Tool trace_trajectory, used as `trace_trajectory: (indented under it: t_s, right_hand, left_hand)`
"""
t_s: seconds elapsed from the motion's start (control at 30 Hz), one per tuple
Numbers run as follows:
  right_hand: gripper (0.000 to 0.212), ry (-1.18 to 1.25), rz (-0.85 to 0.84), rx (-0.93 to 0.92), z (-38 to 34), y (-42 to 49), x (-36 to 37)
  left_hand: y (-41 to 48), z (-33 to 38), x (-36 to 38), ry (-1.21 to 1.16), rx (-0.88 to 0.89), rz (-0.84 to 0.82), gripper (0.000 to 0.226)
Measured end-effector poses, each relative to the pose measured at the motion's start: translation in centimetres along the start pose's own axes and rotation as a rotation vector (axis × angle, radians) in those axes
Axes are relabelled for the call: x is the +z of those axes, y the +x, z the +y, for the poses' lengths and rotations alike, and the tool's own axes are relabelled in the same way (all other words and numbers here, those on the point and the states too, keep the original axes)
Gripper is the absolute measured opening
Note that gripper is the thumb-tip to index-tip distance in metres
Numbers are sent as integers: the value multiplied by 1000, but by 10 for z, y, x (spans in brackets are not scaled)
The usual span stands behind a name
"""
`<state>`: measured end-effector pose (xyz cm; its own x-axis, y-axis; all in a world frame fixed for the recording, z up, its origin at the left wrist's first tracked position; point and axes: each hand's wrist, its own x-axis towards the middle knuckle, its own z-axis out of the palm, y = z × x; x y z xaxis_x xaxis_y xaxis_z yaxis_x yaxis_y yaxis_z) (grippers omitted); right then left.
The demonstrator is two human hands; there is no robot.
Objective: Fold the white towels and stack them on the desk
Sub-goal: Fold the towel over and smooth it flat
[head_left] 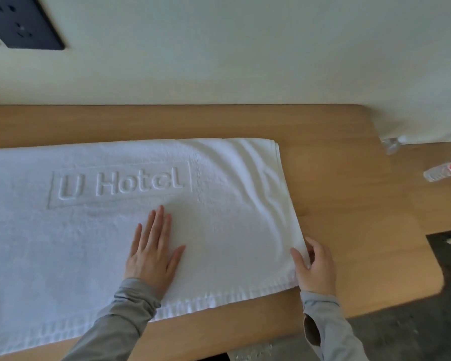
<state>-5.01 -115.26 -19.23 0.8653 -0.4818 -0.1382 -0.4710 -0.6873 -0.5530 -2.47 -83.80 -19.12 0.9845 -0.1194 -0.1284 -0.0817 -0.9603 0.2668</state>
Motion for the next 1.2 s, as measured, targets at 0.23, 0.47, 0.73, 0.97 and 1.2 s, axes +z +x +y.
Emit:
trace_trajectory:
  t_s: [0.23, 0.47, 0.73, 0.97, 1.2]
  right_hand:
    - [9, 49, -86, 33, 5, 20, -8]
    - [22, 238, -58, 3, -77, 135, 4]
    - [36, 105, -119, 107, -160, 217, 40]
    - [15, 17, -195, 213, -183, 233, 34]
    - [14, 144, -51, 121, -162, 236, 39]
  left_hand:
    - [13, 13, 11, 23, 3, -22, 74]
    - [21, 14, 17, 31, -5, 8, 71]
    - [18, 14, 18, 50, -9, 8, 70]
    - [17, 13, 19, 50, -9, -7, 69]
    - [17, 11, 17, 28, 1, -12, 68]
